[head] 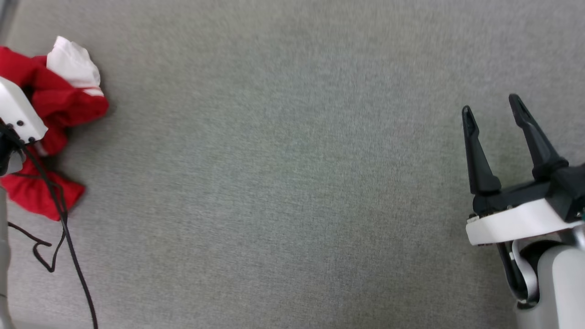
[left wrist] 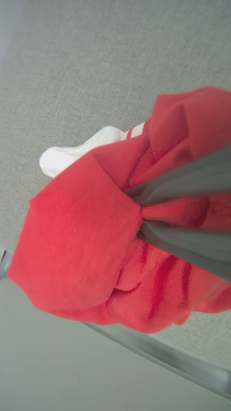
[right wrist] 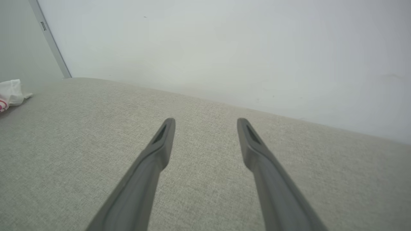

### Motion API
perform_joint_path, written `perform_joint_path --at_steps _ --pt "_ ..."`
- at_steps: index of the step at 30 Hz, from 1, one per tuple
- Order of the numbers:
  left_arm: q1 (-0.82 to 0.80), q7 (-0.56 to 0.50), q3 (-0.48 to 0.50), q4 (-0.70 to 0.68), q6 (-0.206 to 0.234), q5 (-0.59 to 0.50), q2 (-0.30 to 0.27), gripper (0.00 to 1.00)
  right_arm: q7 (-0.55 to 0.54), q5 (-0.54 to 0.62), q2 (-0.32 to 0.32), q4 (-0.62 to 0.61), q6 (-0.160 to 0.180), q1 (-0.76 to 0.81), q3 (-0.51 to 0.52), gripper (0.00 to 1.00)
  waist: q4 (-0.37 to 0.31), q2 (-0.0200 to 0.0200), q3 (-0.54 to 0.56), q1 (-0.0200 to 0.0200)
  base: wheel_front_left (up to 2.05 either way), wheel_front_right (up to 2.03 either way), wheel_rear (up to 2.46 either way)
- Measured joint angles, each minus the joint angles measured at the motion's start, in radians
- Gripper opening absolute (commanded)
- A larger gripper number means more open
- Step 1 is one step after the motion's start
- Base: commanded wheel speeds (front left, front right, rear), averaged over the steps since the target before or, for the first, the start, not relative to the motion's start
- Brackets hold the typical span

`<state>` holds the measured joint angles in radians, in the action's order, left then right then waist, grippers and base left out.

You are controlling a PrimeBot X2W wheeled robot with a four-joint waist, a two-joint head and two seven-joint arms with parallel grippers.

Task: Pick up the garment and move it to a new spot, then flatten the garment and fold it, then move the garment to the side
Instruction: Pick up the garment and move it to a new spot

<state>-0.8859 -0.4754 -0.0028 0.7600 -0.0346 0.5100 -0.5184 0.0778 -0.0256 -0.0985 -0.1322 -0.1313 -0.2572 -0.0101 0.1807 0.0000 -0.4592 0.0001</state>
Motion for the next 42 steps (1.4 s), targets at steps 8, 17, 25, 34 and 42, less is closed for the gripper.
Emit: perform_joint_path --at_steps 8,17,25,34,42 --pt "0.018 0.244 -0.026 0.001 0.016 -0.038 0.08 0.0 0.011 -0.012 0.025 0.029 0.0 0.086 0.056 1.0 0.015 0.0 0.136 -0.0001 0.0 0.0 0.0" --pt "0.07 0.447 -0.087 -0.021 -0.01 -0.09 0.135 0.0 0.009 -0.037 0.043 0.044 0.0 0.189 0.099 1.0 0.017 0.0 0.31 -0.0004 0.0 0.0 0.0" --pt "0.131 0.53 -0.158 -0.134 -0.027 -0.12 0.195 0.0 -0.012 -0.062 0.047 0.038 0.0 0.248 0.091 1.0 -0.053 0.0 0.388 -0.0003 0.0 0.0 0.0" --pt "0.242 0.513 -0.255 -0.287 -0.051 -0.111 0.295 0.0 -0.033 -0.076 0.047 0.023 0.0 0.266 0.087 1.0 -0.187 0.0 0.413 -0.0003 0.0 0.0 0.0" --pt "0.358 0.458 -0.414 -0.374 -0.08 -0.11 0.376 0.0 -0.026 -0.099 0.047 0.02 0.0 0.26 0.094 1.0 -0.283 0.0 0.362 -0.0001 0.0 0.0 0.0"
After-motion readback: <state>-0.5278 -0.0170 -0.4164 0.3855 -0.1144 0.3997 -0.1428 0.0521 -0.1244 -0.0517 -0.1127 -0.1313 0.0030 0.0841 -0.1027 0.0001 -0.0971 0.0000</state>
